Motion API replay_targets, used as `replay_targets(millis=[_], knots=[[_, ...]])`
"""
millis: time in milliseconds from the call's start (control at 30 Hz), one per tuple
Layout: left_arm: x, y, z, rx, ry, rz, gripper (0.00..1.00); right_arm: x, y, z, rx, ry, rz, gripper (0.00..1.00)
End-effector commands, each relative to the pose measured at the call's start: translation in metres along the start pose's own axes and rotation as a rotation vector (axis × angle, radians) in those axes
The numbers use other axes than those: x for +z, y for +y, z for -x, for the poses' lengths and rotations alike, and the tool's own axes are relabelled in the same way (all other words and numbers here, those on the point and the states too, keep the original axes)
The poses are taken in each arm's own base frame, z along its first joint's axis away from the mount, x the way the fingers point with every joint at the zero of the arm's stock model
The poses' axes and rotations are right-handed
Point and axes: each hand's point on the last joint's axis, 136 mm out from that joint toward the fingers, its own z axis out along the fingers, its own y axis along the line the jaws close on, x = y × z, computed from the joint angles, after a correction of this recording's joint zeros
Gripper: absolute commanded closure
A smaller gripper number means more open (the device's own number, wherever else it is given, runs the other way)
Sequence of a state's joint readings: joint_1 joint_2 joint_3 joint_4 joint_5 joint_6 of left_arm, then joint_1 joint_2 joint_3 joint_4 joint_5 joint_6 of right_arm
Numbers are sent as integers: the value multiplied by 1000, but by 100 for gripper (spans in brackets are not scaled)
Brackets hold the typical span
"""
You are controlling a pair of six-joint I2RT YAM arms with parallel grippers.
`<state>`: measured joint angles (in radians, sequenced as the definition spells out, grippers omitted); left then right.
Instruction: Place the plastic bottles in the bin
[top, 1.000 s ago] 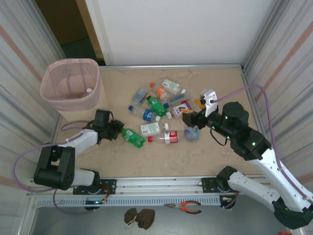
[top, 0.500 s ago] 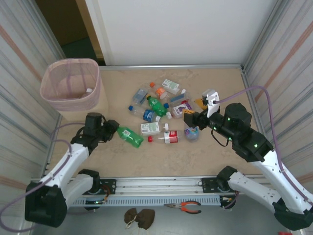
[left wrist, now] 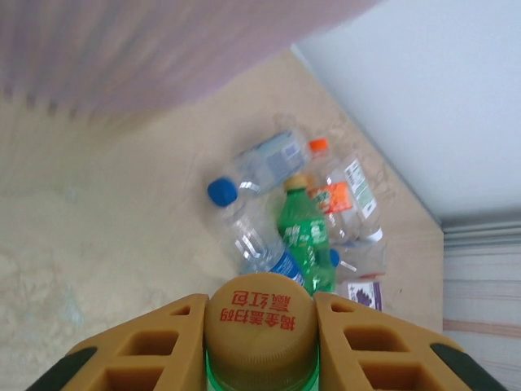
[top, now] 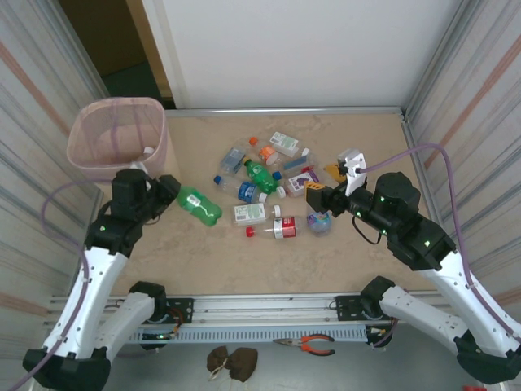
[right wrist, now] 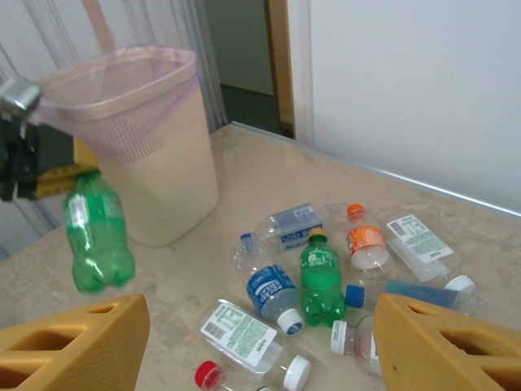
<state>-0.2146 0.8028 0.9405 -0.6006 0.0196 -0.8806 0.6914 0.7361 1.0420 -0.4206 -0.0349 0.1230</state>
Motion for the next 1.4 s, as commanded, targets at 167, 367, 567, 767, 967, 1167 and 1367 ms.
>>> replay_targets(millis=[167,367,567,767,967,1167,1367], knots=[[-39,-66,76,446,-191,-33,89,-2,0,8,3,-22,0,28],[-77,-132,132,804,-368,-75,100,-2,0,10,-1,-23,-2,28],[-100,-158,191,1063,-559,116,100,1,0,11,3,-25,-1,28],[-86,-146,236,1228,-637,442,100,5,-1,10,4,-21,-1,28],[-48,-104,261,1209,-563,593,100,9,0,8,3,-12,5,28],[-4,-47,261,1091,-425,606,100,9,0,6,9,-11,8,28],[34,22,241,891,-252,590,100,6,-2,3,7,-8,-4,28]])
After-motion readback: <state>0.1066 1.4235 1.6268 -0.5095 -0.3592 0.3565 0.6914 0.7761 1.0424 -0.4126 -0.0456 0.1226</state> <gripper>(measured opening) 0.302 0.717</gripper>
